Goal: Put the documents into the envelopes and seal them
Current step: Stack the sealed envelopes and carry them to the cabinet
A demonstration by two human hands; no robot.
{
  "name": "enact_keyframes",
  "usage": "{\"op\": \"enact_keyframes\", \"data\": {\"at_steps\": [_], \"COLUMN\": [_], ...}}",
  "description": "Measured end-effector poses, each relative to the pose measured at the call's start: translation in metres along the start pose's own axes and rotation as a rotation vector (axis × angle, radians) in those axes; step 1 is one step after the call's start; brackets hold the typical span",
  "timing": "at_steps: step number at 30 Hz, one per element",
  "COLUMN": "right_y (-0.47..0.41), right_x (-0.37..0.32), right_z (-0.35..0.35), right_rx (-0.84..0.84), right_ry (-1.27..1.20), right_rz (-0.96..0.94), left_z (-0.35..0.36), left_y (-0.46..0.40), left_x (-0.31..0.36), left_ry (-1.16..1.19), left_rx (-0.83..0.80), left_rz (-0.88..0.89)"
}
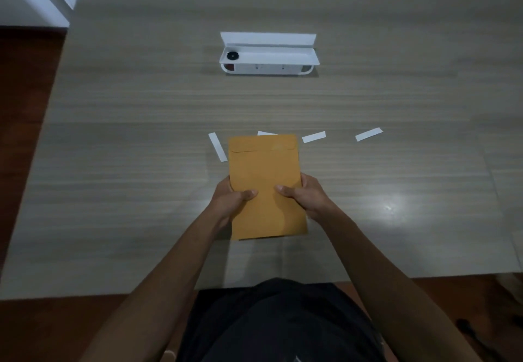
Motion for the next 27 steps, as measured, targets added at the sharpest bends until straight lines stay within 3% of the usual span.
{"op": "enact_keyframes", "data": {"at_steps": [8,16,27], "right_y": [-0.007,-0.021,0.002], "right_x": [-0.019,-0.038,-0.04], "right_z": [0.05,0.11,0.275], "right_rx": [0.022,-0.117,-0.552], "right_ry": [0.106,0.287,0.535], "right_rz": [-0.067,-0.094,-0.146], "left_z": [-0.052,-0.096,-0.163], "left_y": [0.02,0.075,0.226], "left_x": [0.002,0.009,-0.037], "left_ry": [0.058,0.095,0.286], "left_rx": [0.104,0.284,0.717], "left_rz": [0.039,0.112,0.271]}}
Point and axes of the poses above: each hand's wrist, its own y-axis away from the middle knuckle, its own z-axis out of the palm, x = y × z, the point moved 7 cm from there along -y, towards the middle knuckle, and after that the axes turned 13 degrees about -x, right-handed, at the moved point
